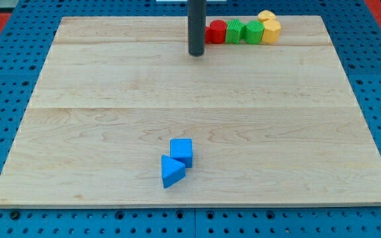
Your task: Move the blue blocks a little bit up
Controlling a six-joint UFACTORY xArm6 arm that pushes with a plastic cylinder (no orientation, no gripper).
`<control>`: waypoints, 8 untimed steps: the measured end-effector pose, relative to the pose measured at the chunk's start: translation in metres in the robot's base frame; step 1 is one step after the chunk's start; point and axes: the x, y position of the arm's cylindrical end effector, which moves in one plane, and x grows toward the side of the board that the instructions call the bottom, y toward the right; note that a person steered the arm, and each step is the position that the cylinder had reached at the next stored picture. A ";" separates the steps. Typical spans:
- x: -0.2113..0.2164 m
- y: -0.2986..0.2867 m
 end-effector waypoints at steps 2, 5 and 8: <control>0.207 0.019; 0.282 -0.047; 0.227 -0.049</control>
